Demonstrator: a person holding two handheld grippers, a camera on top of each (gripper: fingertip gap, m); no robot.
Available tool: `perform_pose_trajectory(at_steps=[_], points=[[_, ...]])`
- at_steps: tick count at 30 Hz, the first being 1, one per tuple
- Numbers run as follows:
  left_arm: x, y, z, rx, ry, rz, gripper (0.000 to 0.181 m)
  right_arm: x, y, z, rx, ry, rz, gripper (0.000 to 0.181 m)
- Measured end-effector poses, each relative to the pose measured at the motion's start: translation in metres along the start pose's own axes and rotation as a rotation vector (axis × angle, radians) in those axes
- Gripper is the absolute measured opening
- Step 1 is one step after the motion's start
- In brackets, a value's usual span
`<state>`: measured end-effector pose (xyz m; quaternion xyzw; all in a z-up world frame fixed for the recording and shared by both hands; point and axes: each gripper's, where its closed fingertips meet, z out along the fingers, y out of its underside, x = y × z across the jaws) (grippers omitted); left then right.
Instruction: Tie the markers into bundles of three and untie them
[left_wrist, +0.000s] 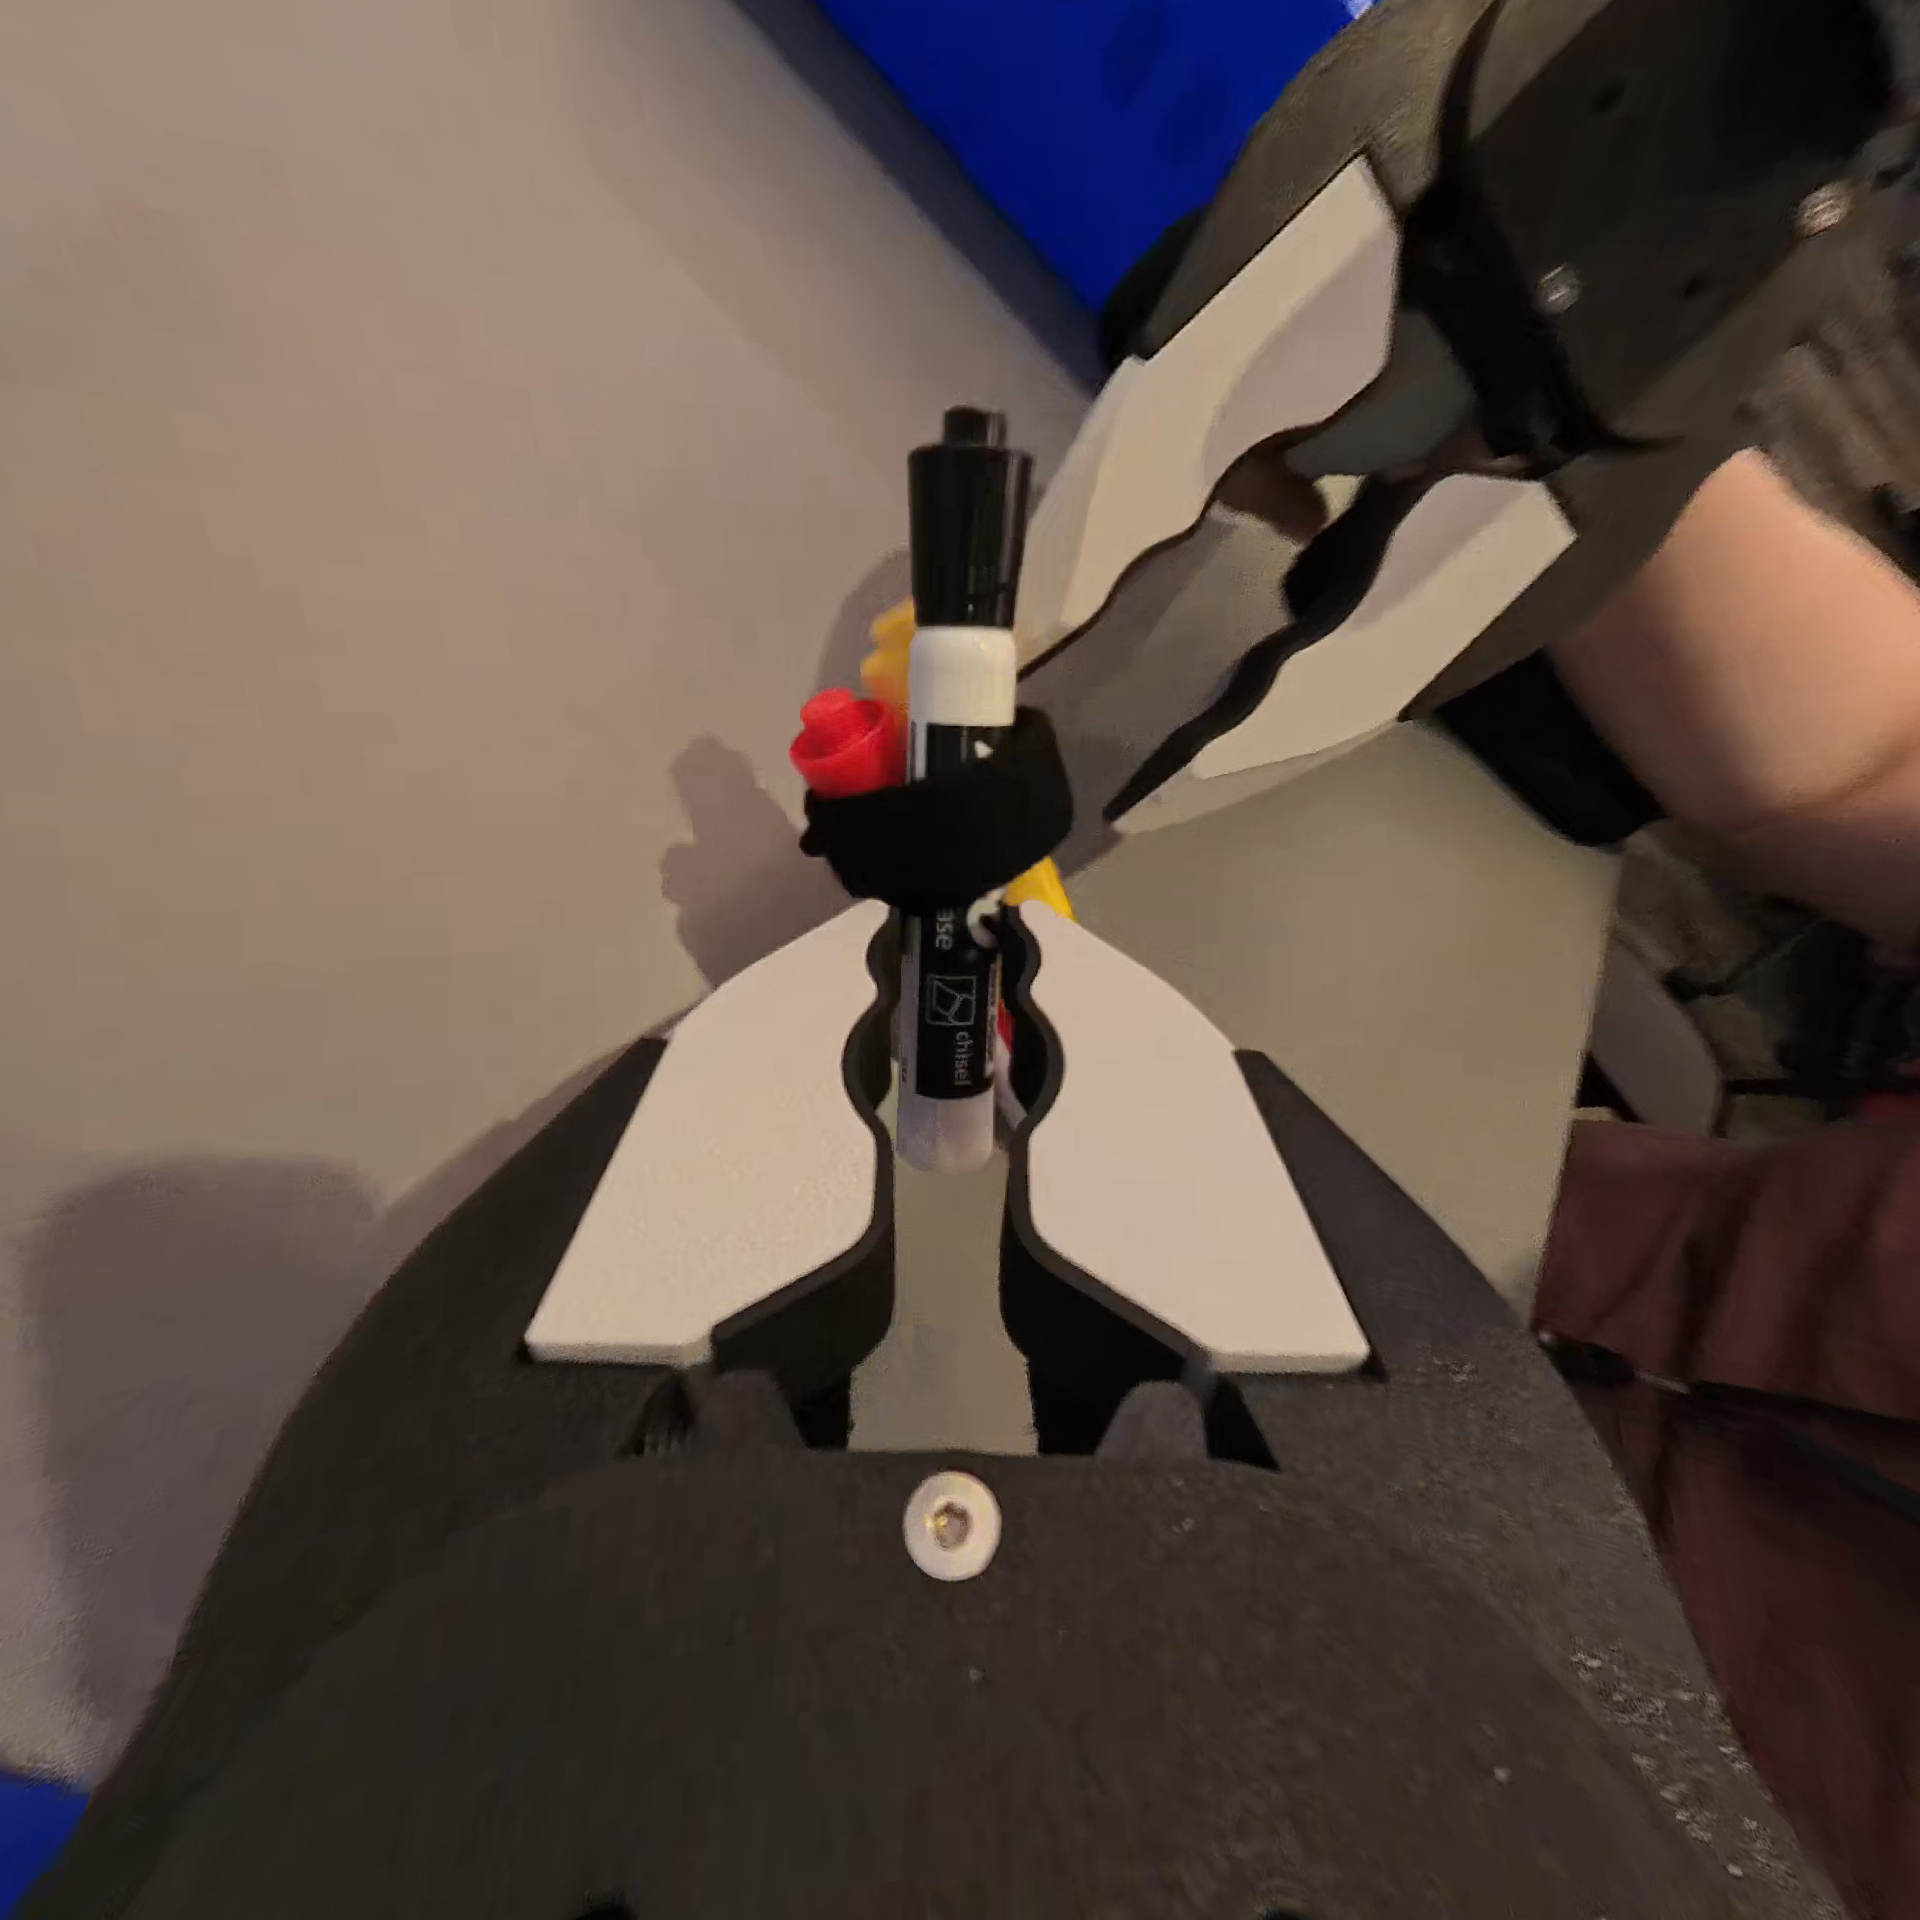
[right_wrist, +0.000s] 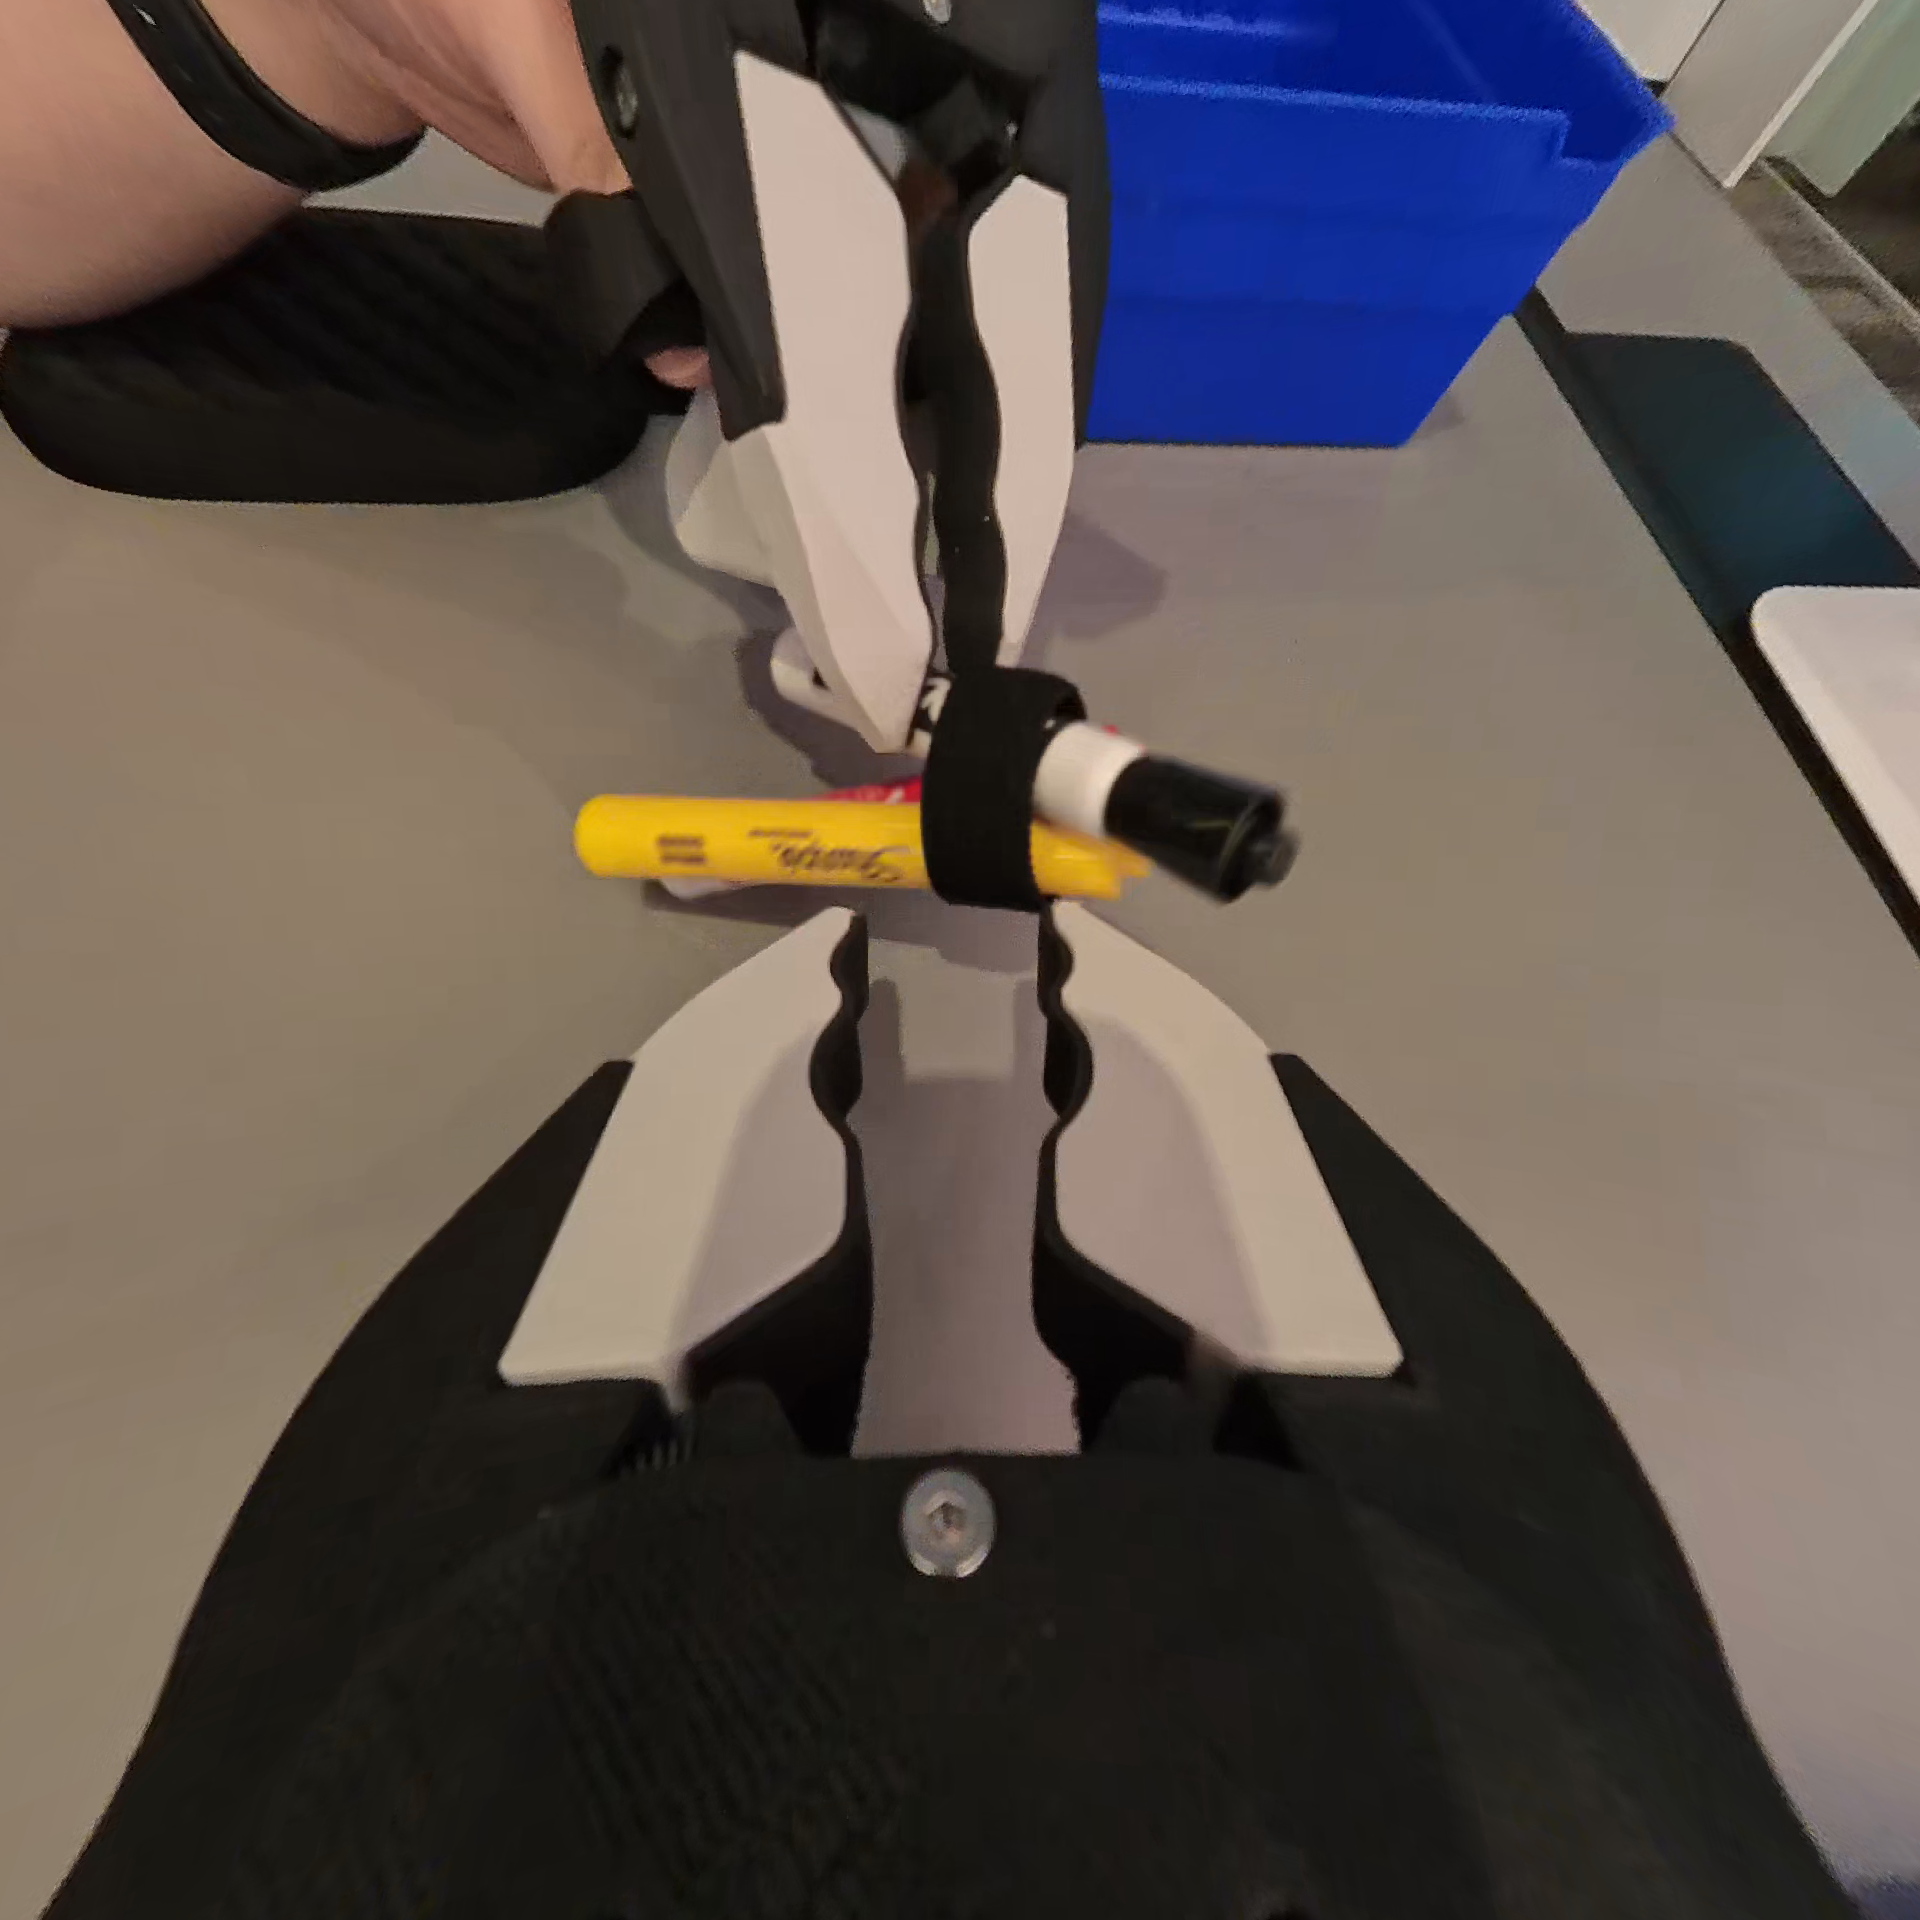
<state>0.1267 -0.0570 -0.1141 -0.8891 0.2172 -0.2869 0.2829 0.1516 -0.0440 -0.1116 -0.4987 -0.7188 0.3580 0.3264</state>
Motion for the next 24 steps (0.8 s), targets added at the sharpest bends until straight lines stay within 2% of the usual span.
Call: perform_pose_trajectory(at_steps=[4, 7, 15, 20, 24], points=[[-0.004, 0.013, 0.005, -0.060, 0.010, -0.069, 0.018, 0.003, 0.009, -0.002, -0.064, 0.016, 0.009, 0.025], [-0.013, 0.024, 0.008, -0.107, -0.048, -0.088, 0.018, -0.001, 0.013, -0.001, -0.082, -0.011, 0.020, 0.025], [-0.002, 0.033, 0.008, -0.139, -0.088, -0.057, 0.018, -0.011, 0.022, 0.014, -0.120, -0.028, -0.068, 0.041], [0.014, 0.045, 0.009, -0.150, -0.071, -0.043, 0.018, -0.015, 0.032, 0.026, -0.151, -0.032, -0.149, 0.042], [0.022, 0.054, 0.008, -0.154, -0.099, -0.024, 0.018, -0.026, 0.047, 0.031, -0.230, -0.092, -0.202, 0.023]])
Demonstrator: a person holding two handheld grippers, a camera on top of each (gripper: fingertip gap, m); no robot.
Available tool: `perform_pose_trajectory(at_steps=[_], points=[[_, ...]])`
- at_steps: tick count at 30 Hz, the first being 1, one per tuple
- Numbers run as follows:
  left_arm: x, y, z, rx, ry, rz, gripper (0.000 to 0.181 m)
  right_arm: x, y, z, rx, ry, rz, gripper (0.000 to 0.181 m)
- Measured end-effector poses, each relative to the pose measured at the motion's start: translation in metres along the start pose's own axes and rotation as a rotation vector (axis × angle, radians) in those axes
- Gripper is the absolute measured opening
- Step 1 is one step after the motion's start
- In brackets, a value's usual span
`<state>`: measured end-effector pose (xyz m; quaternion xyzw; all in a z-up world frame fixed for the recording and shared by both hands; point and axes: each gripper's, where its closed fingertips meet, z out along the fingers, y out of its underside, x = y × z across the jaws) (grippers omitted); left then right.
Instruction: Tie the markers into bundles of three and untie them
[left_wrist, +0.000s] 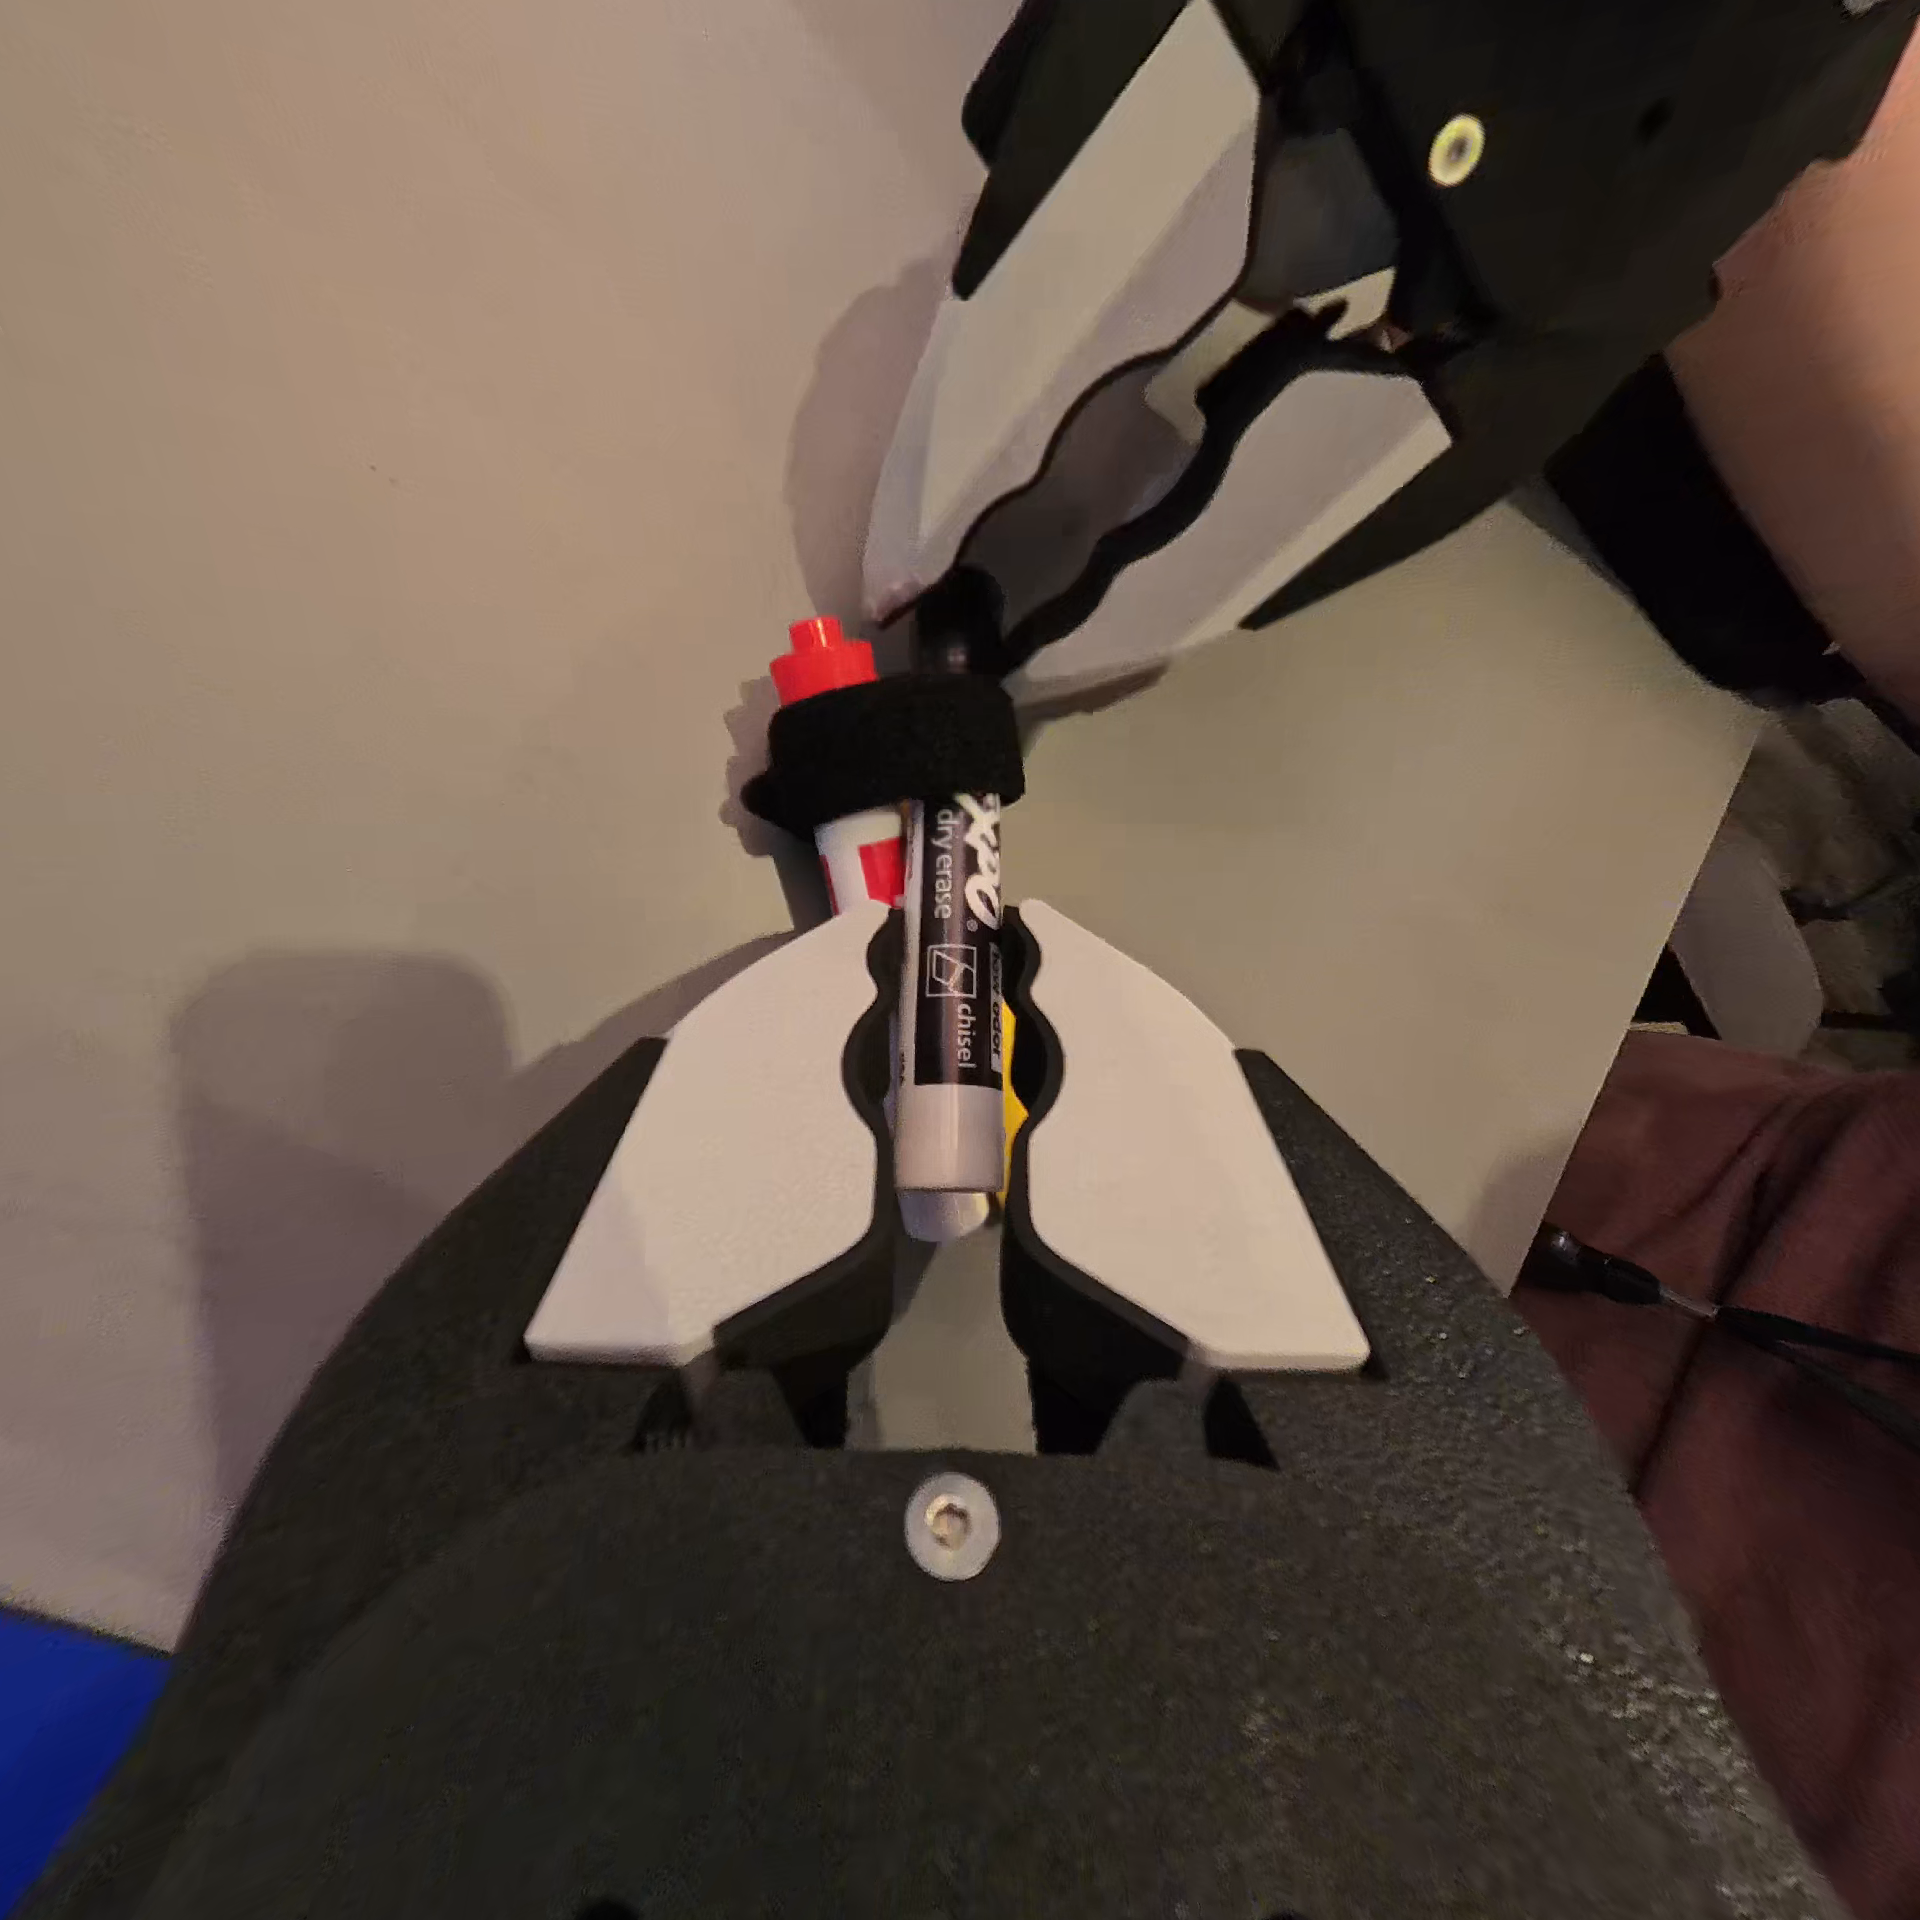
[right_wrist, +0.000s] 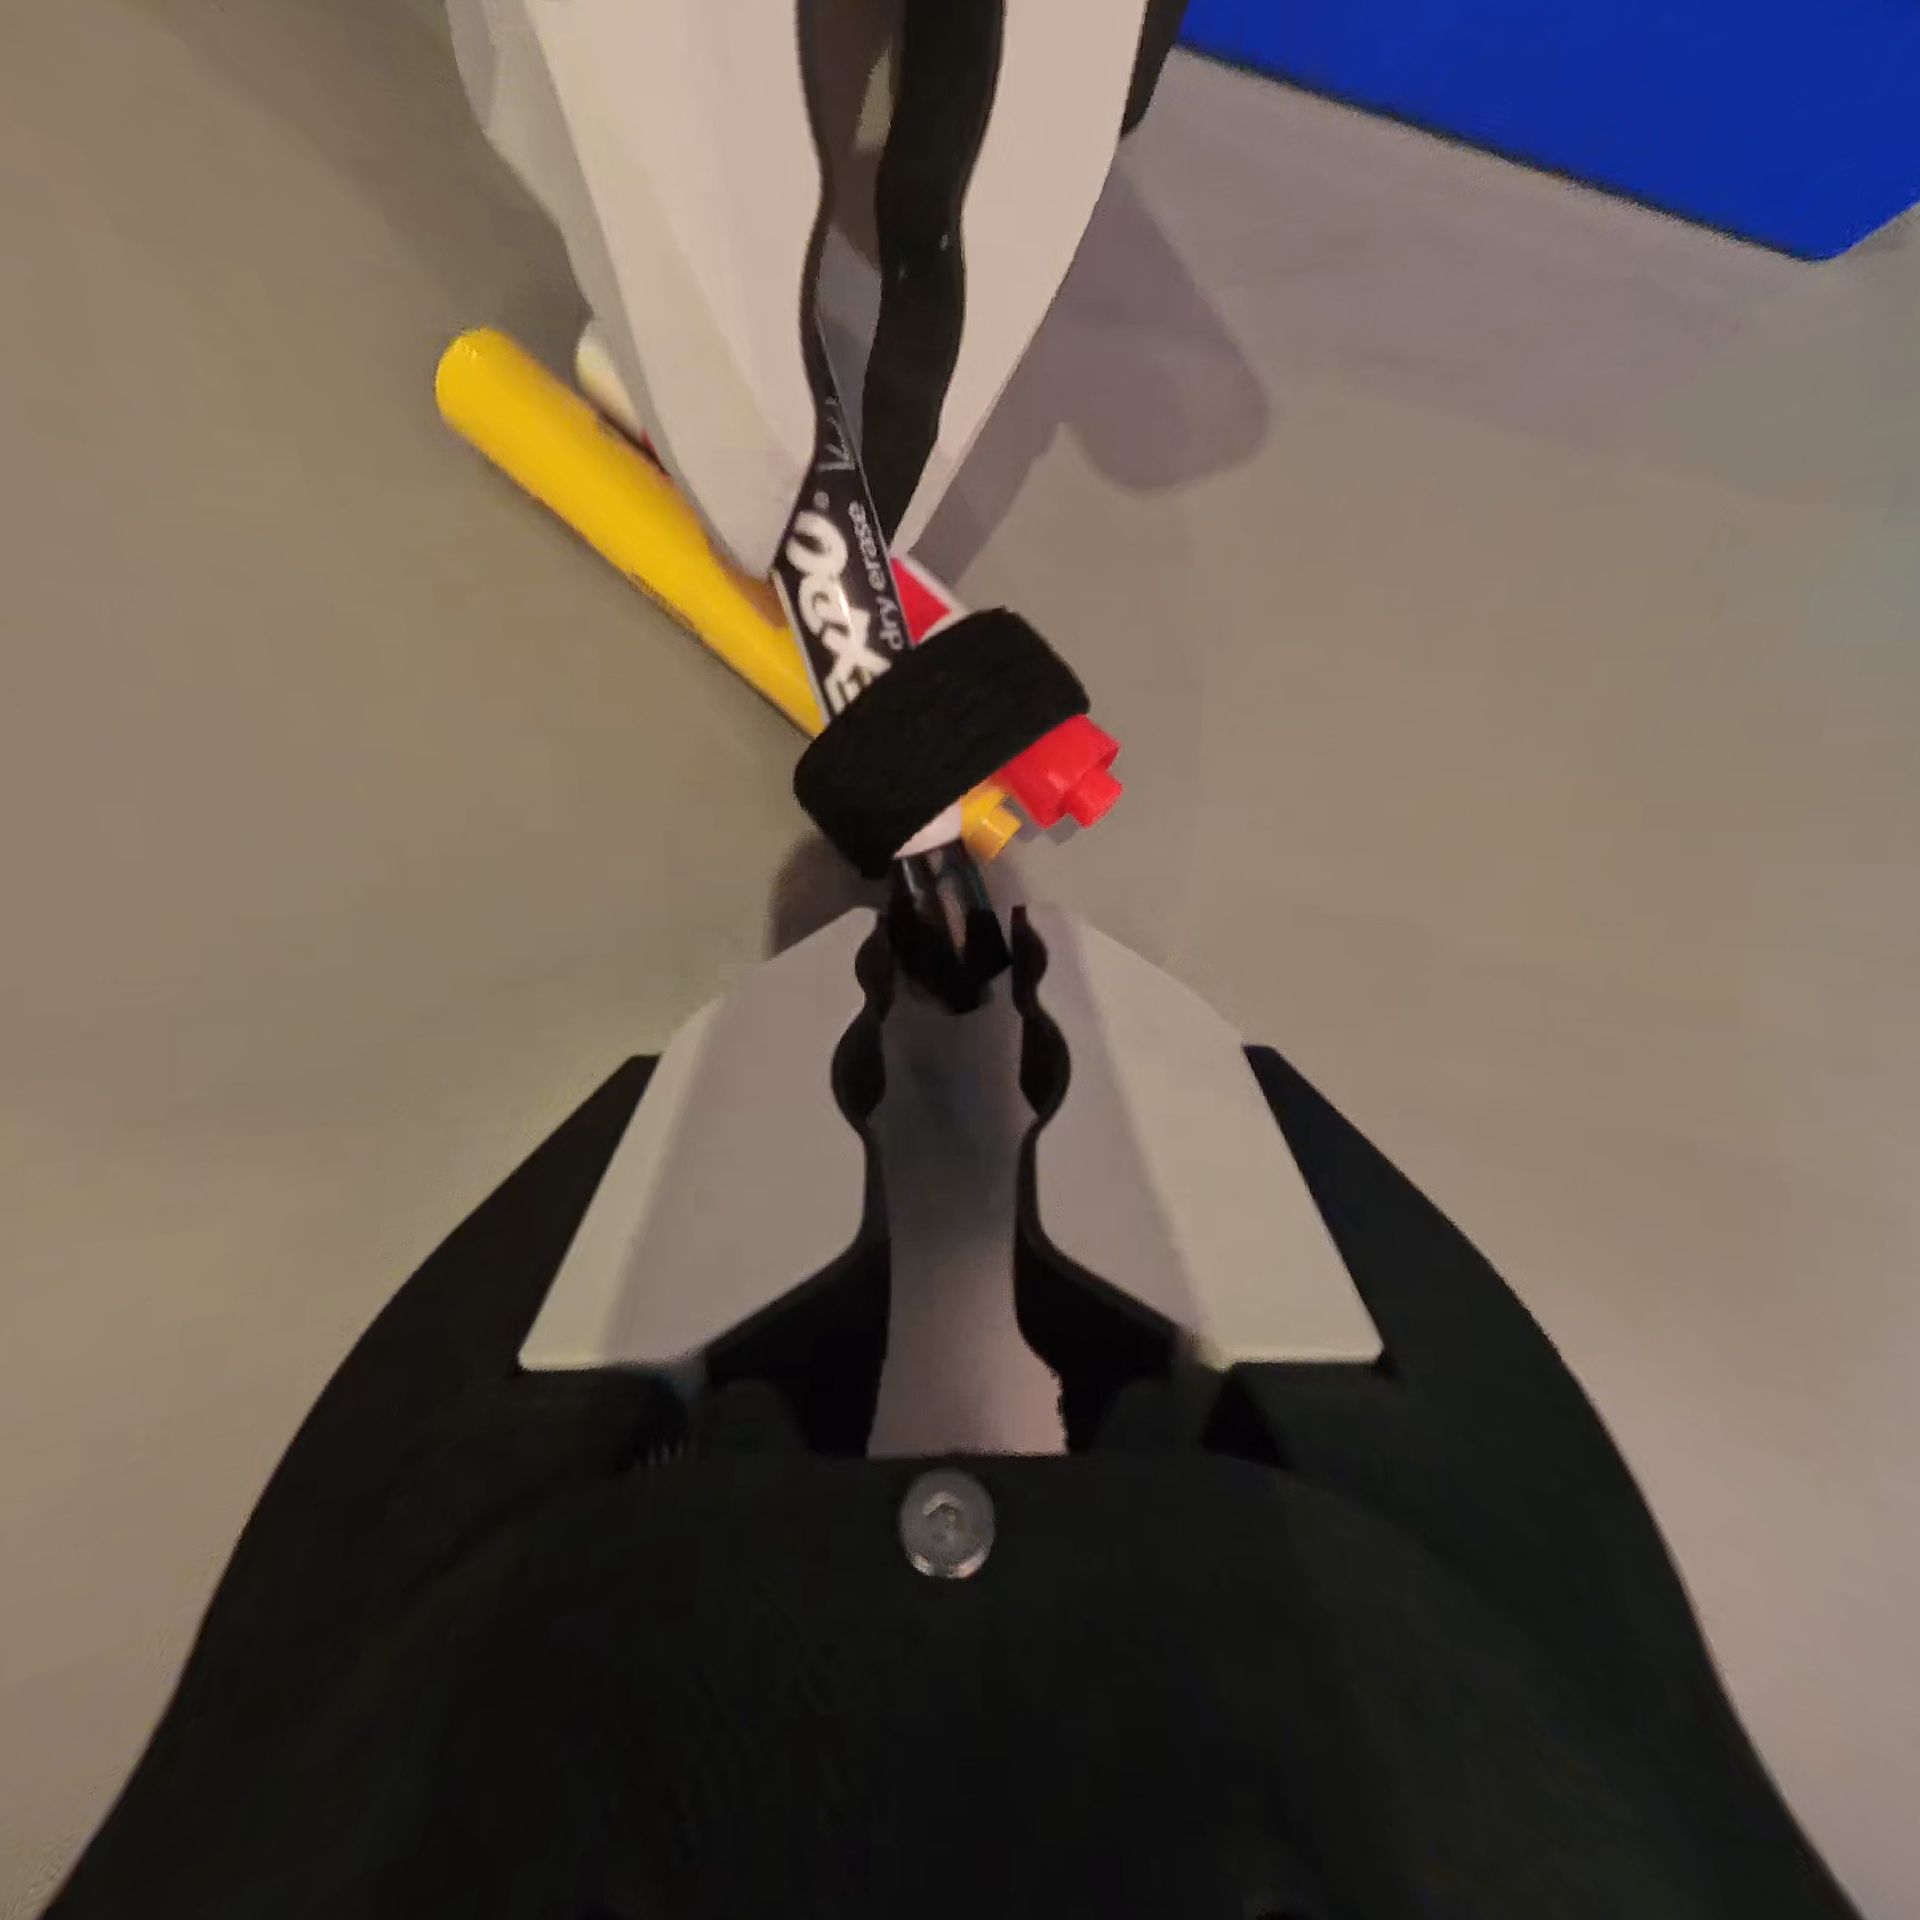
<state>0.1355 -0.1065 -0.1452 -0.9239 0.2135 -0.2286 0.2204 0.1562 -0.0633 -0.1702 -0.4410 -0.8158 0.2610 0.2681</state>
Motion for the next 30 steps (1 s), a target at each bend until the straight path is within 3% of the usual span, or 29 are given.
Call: perform_pose_trajectory(at_steps=[5, 8, 12, 16, 22, 30], points=[[0.005, 0.014, -0.005, 0.021, -0.087, 0.044, 0.021, -0.005, 0.003, -0.001, -0.015, -0.016, -0.034, 0.023], [0.003, 0.026, -0.011, 0.026, -0.154, 0.059, 0.028, -0.010, 0.000, -0.004, 0.002, -0.057, -0.009, 0.034], [0.005, 0.037, -0.014, 0.078, -0.171, 0.024, 0.031, -0.010, -0.025, -0.020, 0.162, -0.128, 0.133, 0.040], [-0.001, 0.044, -0.012, 0.108, -0.199, -0.012, 0.032, -0.013, -0.048, -0.029, 0.279, -0.209, 0.256, 0.029], [-0.001, 0.048, -0.004, 0.121, -0.197, -0.031, 0.035, -0.014, -0.039, -0.010, 0.151, -0.132, 0.186, 0.028], [0.001, 0.044, 0.009, 0.123, -0.237, 0.007, 0.039, -0.033, -0.050, -0.004, 0.145, -0.224, 0.169, 0.017]])
